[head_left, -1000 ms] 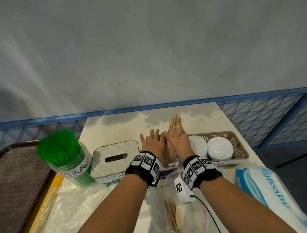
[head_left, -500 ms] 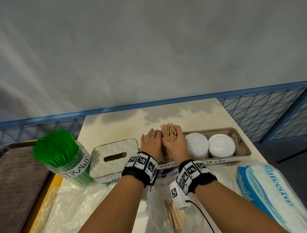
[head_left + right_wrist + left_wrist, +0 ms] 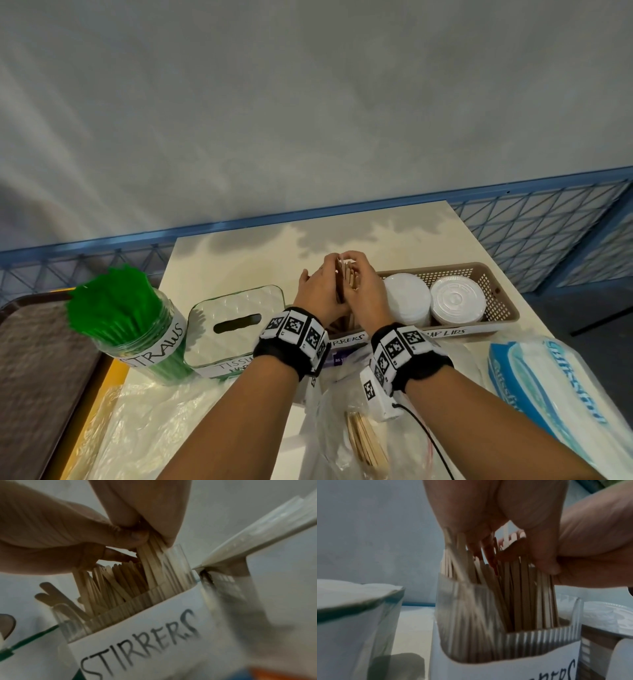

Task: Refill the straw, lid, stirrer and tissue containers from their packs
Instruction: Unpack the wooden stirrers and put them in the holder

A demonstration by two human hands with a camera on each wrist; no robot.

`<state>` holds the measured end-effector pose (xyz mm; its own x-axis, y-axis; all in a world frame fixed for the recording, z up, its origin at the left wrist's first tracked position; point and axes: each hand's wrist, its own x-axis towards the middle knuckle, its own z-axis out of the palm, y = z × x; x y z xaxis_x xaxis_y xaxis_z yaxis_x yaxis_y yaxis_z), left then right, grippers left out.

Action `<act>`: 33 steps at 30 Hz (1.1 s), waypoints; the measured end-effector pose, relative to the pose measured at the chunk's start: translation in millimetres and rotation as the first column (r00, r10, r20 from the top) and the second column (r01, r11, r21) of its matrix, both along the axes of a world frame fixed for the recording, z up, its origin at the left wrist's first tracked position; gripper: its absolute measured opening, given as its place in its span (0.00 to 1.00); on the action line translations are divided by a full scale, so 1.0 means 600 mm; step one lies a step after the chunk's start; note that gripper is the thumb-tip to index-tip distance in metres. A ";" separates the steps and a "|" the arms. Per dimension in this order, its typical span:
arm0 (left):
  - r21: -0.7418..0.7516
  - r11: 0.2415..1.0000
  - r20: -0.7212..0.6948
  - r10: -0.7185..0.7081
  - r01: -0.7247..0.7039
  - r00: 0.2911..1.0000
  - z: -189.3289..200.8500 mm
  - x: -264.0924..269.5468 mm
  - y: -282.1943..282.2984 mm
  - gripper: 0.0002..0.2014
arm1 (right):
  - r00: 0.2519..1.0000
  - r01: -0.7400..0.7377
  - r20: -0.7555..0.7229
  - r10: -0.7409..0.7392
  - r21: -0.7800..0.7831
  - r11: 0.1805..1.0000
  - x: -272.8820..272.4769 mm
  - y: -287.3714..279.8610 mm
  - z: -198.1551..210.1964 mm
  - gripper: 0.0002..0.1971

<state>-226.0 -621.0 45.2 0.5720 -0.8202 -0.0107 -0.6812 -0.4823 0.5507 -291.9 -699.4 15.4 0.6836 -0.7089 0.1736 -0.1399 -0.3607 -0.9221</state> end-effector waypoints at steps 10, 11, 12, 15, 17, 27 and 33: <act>0.404 0.909 0.074 -0.140 0.098 0.987 0.023 0.031 0.030 0.61 | 0.987 -0.157 -0.072 0.143 -0.295 0.942 -0.005 -0.002 0.007 0.25; 0.444 0.890 0.077 -0.150 0.101 0.986 0.021 0.031 0.034 0.61 | 0.990 -0.142 -0.068 0.128 -0.284 0.948 -0.002 -0.001 0.009 0.25; 0.466 0.879 0.078 -0.155 0.101 0.985 0.019 0.031 0.038 0.61 | 0.992 -0.128 -0.057 0.116 -0.277 0.952 -0.001 -0.001 0.010 0.27; 0.468 0.875 0.078 -0.180 0.124 0.980 0.011 0.034 0.043 0.59 | 0.985 -0.165 -0.112 0.134 -0.346 0.923 0.001 -0.003 0.013 0.33; 0.464 0.874 0.082 -0.205 0.145 0.975 0.009 0.036 0.044 0.58 | 0.980 -0.189 -0.136 0.148 -0.374 0.908 0.003 -0.006 0.010 0.29; 0.432 0.892 0.075 -0.181 0.132 0.981 0.001 0.037 0.043 0.49 | 0.988 -0.147 -0.120 0.101 -0.474 0.868 0.009 -0.011 -0.008 0.16; 0.342 0.938 0.054 -0.077 0.054 0.996 -0.008 0.023 0.038 0.53 | 0.923 -0.290 -0.370 0.104 -0.493 0.820 0.016 -0.015 -0.013 0.25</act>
<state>-212.2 -598.2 40.3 0.5256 -0.8101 -0.2597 -0.7469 -0.5856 0.3150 -282.0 -708.4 7.8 0.8806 -0.4126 0.2329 -0.2572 -0.8291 -0.4965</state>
